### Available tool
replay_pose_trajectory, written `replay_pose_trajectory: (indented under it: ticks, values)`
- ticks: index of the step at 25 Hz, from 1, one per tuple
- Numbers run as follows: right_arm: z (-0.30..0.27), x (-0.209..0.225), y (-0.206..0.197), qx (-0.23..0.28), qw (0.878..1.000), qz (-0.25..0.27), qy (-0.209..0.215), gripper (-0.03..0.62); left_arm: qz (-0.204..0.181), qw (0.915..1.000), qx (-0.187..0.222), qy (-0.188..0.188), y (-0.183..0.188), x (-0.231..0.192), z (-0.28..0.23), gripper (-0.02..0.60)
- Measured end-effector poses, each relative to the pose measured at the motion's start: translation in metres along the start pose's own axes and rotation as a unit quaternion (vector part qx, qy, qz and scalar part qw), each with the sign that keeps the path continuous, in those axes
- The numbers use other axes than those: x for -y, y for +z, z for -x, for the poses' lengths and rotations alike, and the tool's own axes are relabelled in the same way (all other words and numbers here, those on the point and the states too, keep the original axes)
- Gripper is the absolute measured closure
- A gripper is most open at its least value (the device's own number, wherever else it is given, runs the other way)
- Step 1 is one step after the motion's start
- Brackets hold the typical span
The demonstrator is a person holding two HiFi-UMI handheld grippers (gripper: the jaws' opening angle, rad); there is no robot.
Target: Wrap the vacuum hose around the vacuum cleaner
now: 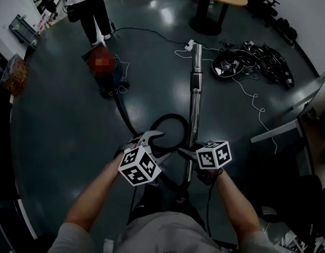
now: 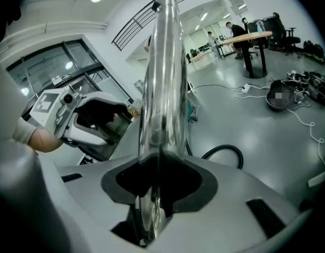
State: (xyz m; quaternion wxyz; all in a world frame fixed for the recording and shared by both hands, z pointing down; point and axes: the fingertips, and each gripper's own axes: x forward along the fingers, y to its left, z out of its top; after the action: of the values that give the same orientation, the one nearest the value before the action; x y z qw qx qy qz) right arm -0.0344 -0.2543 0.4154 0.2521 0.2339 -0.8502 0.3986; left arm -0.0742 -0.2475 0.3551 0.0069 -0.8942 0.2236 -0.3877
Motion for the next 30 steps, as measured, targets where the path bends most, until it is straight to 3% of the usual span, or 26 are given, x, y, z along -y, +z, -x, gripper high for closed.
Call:
replay_pose_trajectory:
  ticks: [5, 11, 15, 19, 22, 25, 30]
  values:
    - [-0.036, -0.006, 0.016, -0.031, 0.999, 0.007, -0.006, 0.462, -0.053, 0.9985, 0.013, 0.009, -0.003, -0.044, 0.007, 0.319]
    - [-0.079, -0.011, 0.03, -0.097, 0.994, 0.045, -0.024, 0.462, -0.066, 0.9974, 0.028, 0.011, -0.012, -0.089, 0.02, 0.319]
    - [-0.103, -0.017, 0.039, -0.144, 0.985, 0.089, -0.02, 0.463, -0.105, 0.9936, 0.028, 0.029, -0.01, -0.121, 0.028, 0.32]
    - [-0.122, -0.022, 0.037, -0.203, 0.969, 0.142, -0.02, 0.462, -0.149, 0.9875, 0.03, 0.04, -0.002, -0.14, 0.042, 0.319]
    - [-0.135, -0.028, 0.04, -0.242, 0.953, 0.179, -0.021, 0.464, -0.189, 0.9817, 0.005, 0.018, -0.005, -0.145, 0.054, 0.321]
    - [-0.143, -0.034, 0.044, -0.272, 0.936, 0.221, -0.016, 0.464, -0.22, 0.9739, -0.049, -0.027, -0.018, -0.143, 0.061, 0.321]
    - [-0.147, -0.045, 0.041, -0.318, 0.904, 0.284, 0.002, 0.464, -0.28, 0.9428, -0.152, -0.098, -0.054, -0.132, 0.061, 0.321]
